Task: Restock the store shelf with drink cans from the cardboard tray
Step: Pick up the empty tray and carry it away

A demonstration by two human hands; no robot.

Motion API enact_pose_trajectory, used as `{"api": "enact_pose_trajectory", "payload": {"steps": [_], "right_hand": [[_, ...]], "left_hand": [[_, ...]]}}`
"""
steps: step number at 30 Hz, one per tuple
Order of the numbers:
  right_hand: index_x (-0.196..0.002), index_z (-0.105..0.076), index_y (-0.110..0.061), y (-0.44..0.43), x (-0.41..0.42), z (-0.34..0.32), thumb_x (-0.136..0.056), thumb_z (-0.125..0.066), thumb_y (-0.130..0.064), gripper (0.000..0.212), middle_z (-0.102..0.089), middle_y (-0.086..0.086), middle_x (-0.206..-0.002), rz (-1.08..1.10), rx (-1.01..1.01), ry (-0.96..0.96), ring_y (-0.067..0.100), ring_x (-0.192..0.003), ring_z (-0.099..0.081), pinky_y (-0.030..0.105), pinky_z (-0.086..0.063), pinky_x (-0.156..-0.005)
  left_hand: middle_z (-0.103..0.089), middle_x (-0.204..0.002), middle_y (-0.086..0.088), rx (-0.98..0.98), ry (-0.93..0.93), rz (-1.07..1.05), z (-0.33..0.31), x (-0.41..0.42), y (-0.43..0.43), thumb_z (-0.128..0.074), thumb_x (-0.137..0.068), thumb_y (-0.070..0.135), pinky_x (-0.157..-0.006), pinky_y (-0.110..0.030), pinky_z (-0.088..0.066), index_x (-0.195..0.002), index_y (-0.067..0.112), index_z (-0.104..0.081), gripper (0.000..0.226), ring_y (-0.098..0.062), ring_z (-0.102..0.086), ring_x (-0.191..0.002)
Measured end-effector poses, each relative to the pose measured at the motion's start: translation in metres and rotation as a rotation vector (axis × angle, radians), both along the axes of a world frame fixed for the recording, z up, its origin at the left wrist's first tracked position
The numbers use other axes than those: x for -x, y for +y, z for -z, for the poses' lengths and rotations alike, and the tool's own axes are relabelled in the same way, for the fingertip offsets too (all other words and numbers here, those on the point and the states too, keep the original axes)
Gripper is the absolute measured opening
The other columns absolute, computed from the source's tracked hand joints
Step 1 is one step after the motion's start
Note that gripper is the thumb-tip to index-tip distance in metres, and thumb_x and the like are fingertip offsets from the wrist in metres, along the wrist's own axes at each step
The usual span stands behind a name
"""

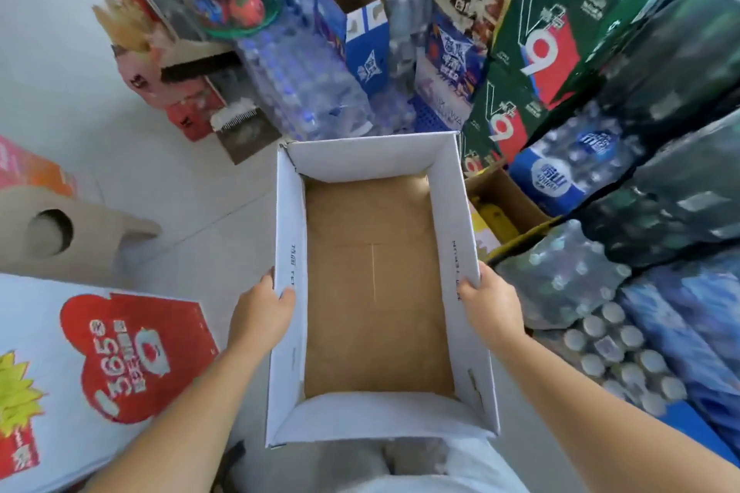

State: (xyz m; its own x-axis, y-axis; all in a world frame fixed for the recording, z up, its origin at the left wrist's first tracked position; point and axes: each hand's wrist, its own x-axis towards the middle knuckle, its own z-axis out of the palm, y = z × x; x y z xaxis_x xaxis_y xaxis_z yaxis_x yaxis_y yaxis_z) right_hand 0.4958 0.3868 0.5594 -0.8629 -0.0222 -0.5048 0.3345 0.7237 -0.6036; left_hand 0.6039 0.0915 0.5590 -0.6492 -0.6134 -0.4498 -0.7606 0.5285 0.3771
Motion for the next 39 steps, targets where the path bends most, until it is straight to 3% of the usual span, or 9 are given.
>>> {"api": "enact_pose_trajectory", "payload": {"steps": [13, 18, 22, 25, 30, 32, 36, 39], "right_hand": [[-0.108, -0.057, -0.028, -0.152, 0.201, 0.062, -0.091, -0.044, -0.020, 0.023, -0.061, -0.002, -0.074, 0.309, 0.004, -0.138, 0.018, -0.066, -0.059, 0.029, -0.039, -0.052], [-0.112, -0.058, -0.031, -0.194, 0.230, 0.105, -0.094, -0.044, -0.019, 0.026, -0.063, -0.001, -0.081, 0.612, -0.019, -0.199, 0.017, -0.072, -0.058, 0.031, -0.043, -0.059], [-0.116, -0.059, -0.029, -0.222, 0.238, 0.150, -0.095, -0.047, -0.022, 0.025, -0.057, -0.007, -0.076, 0.842, -0.090, -0.250, 0.021, -0.072, -0.053, 0.031, -0.037, -0.060], [-0.110, -0.059, -0.028, -0.235, 0.245, 0.191, -0.095, -0.048, -0.022, 0.020, -0.058, -0.002, -0.078, 0.950, -0.116, -0.284, 0.020, -0.070, -0.052, 0.029, -0.035, -0.057], [-0.121, -0.059, -0.019, -0.243, 0.255, 0.284, -0.095, -0.050, -0.022, 0.028, -0.066, 0.009, -0.097, 1.071, -0.127, -0.334, 0.029, -0.084, -0.056, 0.037, -0.046, -0.075], [-0.123, -0.058, -0.021, -0.239, 0.258, 0.323, -0.094, -0.050, -0.024, 0.030, -0.067, 0.012, -0.104, 1.082, -0.161, -0.356, 0.033, -0.090, -0.059, 0.039, -0.048, -0.078], [-0.131, -0.054, -0.020, -0.227, 0.265, 0.391, -0.096, -0.048, -0.021, 0.035, -0.065, 0.013, -0.109, 1.030, -0.179, -0.336, 0.031, -0.086, -0.054, 0.030, -0.036, -0.070], [-0.133, -0.052, -0.020, -0.222, 0.275, 0.434, -0.097, -0.047, -0.021, 0.036, -0.065, 0.012, -0.118, 1.002, -0.172, -0.321, 0.034, -0.099, -0.059, 0.030, -0.040, -0.073]], "left_hand": [[-0.066, -0.105, 0.000, -0.048, -0.138, 0.238, 0.043, 0.294, -0.161, -0.048, -0.097, 0.027, -0.073, -0.033, -0.046, -0.128, 0.026, -0.055, 0.032, -0.026, -0.058, -0.086], [-0.068, -0.109, -0.004, -0.097, -0.218, 0.447, 0.098, 0.396, -0.191, -0.046, -0.097, 0.029, -0.076, -0.034, -0.049, -0.130, 0.029, -0.054, 0.034, -0.029, -0.059, -0.089], [-0.068, -0.111, -0.013, -0.085, -0.289, 0.663, 0.161, 0.457, -0.203, -0.046, -0.097, 0.029, -0.080, -0.040, -0.051, -0.132, 0.025, -0.051, 0.035, -0.038, -0.061, -0.096], [-0.066, -0.112, -0.013, -0.092, -0.316, 0.753, 0.213, 0.491, -0.204, -0.046, -0.098, 0.027, -0.079, -0.040, -0.051, -0.134, 0.025, -0.049, 0.036, -0.038, -0.061, -0.096], [-0.065, -0.119, -0.016, -0.141, -0.304, 0.823, 0.311, 0.520, -0.192, -0.047, -0.100, 0.024, -0.083, -0.040, -0.048, -0.132, 0.013, -0.052, 0.034, -0.039, -0.061, -0.106], [-0.065, -0.122, -0.018, -0.165, -0.298, 0.814, 0.348, 0.523, -0.184, -0.048, -0.100, 0.022, -0.086, -0.040, -0.047, -0.131, 0.010, -0.055, 0.034, -0.039, -0.060, -0.109], [-0.064, -0.127, -0.014, -0.188, -0.280, 0.806, 0.415, 0.529, -0.174, -0.049, -0.100, 0.021, -0.091, -0.036, -0.045, -0.136, 0.014, -0.052, 0.037, -0.034, -0.060, -0.114], [-0.064, -0.126, -0.014, -0.182, -0.247, 0.803, 0.459, 0.536, -0.169, -0.050, -0.098, 0.017, -0.093, -0.037, -0.046, -0.137, 0.017, -0.051, 0.039, -0.036, -0.060, -0.114]]}}
